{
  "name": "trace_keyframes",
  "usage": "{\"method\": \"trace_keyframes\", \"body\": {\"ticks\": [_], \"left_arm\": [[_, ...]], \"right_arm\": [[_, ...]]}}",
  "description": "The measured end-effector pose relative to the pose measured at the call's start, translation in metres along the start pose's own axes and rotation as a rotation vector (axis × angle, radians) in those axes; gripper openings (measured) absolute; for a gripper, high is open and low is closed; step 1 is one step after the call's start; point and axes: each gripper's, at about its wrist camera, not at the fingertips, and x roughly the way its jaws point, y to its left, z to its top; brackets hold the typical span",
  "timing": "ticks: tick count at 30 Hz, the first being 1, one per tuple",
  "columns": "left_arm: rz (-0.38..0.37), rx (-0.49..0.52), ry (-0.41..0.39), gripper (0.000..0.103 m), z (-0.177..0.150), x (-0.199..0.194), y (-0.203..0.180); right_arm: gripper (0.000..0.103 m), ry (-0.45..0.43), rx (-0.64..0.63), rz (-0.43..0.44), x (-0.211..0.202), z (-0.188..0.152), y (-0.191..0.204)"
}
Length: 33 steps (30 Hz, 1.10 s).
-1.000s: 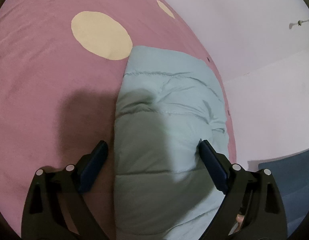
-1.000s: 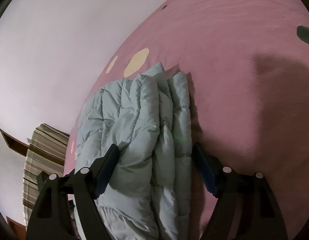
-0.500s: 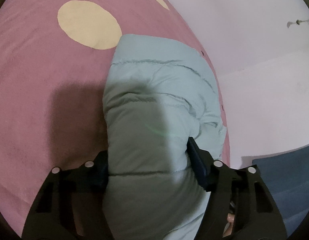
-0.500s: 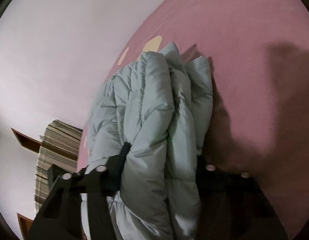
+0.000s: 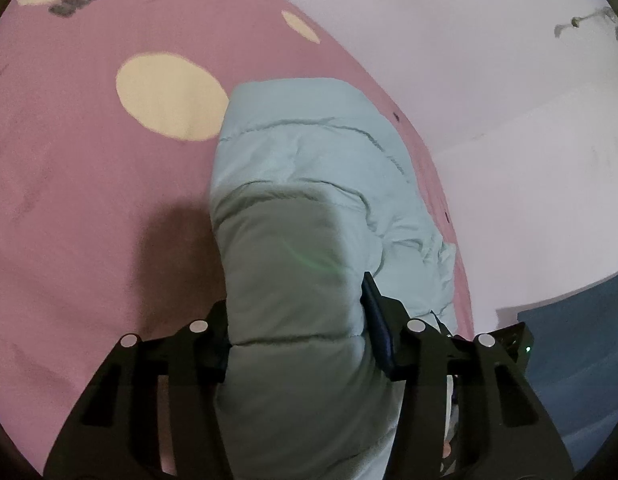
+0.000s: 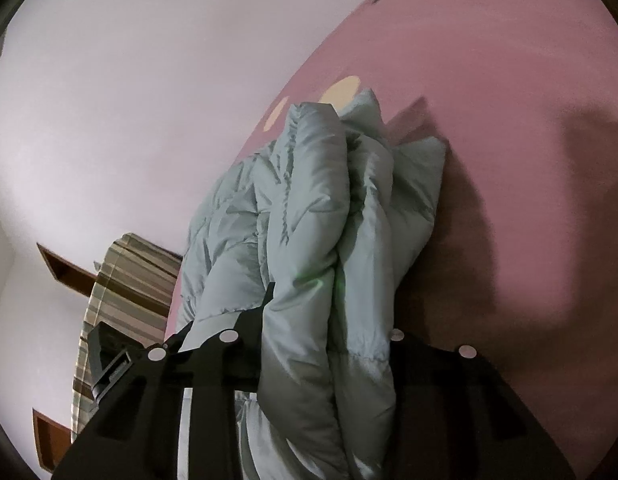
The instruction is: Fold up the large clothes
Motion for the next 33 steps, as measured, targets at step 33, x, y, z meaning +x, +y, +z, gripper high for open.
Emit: {"method": "trace_keyframes", "body": {"ticks": [33], "left_arm": [[0.028,-0.133,-0.107,0.069,0.087,-0.079,0.132]], "right_arm": [[0.063,0.218,-0.094,0.085,0.132,0.016,0.062]]}}
